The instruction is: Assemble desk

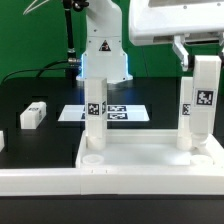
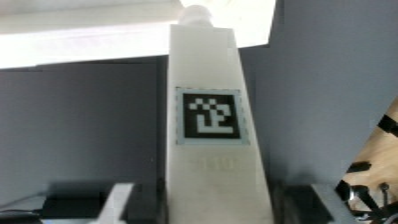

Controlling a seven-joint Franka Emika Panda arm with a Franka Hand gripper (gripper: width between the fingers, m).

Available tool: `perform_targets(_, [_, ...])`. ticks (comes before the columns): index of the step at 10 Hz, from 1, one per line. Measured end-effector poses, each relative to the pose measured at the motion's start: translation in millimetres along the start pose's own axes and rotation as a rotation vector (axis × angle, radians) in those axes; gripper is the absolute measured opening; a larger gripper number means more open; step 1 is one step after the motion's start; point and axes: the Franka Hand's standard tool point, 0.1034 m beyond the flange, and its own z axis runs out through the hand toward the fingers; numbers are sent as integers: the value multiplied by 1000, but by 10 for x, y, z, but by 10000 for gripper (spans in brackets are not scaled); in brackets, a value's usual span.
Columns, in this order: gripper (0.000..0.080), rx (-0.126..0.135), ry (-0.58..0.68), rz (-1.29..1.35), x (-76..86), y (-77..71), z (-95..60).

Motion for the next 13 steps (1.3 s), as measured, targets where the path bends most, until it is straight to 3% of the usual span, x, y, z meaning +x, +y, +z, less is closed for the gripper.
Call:
perform_targets(4, [287, -3, -23, -2, -155, -57, 118])
perform_targets(13, [288, -5, 15, -23, -113, 10, 167])
